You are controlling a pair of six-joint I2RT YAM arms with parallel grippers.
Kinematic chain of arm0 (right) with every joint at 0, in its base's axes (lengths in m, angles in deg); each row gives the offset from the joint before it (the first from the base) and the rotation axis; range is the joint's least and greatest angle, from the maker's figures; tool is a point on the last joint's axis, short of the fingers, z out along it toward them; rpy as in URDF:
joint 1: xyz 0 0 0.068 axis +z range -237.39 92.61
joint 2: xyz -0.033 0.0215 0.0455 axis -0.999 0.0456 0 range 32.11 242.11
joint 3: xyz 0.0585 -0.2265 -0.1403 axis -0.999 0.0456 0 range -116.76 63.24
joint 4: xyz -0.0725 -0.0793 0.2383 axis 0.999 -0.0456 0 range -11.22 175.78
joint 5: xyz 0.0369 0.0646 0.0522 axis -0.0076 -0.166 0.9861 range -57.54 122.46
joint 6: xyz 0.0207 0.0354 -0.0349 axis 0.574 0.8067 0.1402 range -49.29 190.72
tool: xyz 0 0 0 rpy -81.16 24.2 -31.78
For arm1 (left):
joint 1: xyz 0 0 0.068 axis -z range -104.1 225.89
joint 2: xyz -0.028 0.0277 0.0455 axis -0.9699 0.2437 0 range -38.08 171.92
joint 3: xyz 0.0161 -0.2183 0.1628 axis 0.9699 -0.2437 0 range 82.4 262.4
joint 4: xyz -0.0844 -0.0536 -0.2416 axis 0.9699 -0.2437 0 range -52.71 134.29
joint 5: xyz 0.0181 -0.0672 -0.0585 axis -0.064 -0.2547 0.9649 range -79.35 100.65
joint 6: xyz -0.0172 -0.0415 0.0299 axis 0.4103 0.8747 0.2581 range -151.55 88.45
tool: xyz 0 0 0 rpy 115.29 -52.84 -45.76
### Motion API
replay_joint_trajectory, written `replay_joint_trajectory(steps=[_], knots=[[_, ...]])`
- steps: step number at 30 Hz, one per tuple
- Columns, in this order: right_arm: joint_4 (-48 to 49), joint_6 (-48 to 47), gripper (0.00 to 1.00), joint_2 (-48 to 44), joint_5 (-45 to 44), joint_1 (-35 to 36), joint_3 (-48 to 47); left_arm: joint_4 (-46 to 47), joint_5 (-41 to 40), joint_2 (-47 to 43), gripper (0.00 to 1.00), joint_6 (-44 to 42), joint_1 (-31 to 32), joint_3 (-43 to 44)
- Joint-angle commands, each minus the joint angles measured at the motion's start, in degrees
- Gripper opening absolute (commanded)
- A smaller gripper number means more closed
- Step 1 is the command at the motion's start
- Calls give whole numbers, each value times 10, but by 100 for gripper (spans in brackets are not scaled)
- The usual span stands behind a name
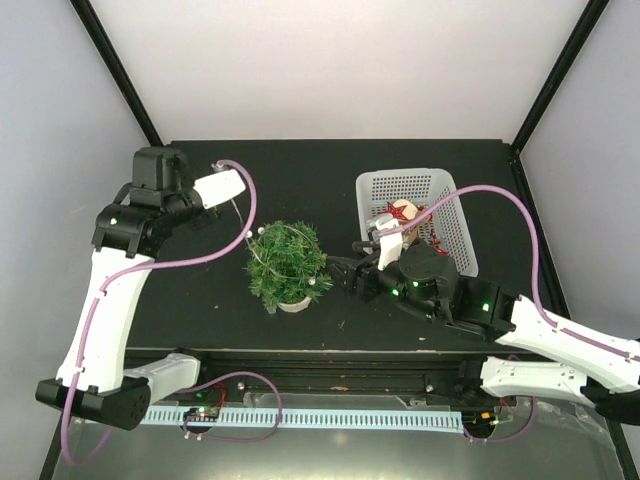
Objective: Decorate the small christmas tree
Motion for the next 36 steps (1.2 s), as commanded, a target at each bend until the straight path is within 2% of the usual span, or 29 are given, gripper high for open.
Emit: replay_joint_trajectory(steps=[1, 6, 13, 20, 26, 36], knots=[[25, -2, 75, -6, 19, -18, 9, 37, 21, 17, 2, 26, 27, -7], [40, -2, 75, 4, 33, -42, 8, 110, 18, 37, 2, 48, 49, -41], [73, 9, 75, 18, 68, -105, 12, 239, 78, 37, 2, 51, 61, -110], [173, 29, 73, 49, 190, -197, 45, 358, 176, 38, 2, 108, 61, -153], [250, 5, 70, 123, 287, -249, 46, 420, 302, 37, 2, 164, 60, -173], [261, -100, 68, 226, 292, -250, -11, 417, 406, 69, 2, 172, 59, -171]])
